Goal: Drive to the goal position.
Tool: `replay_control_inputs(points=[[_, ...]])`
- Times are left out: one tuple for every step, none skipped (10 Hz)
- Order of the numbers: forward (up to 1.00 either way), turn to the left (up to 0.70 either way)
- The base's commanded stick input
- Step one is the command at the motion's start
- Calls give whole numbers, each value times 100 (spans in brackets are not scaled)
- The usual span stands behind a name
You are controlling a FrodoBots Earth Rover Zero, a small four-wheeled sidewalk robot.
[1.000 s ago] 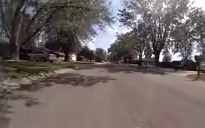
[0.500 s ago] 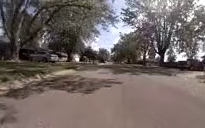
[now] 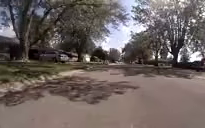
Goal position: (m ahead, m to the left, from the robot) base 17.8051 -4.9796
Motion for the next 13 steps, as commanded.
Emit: replay_control_inputs(points=[[100, 14], [100, 10], [100, 7], [100, 3], [100, 3], [100, 3], [100, 3], [100, 3], [100, 3], [100, 3], [100, 3], [100, 3], [100, 3]])
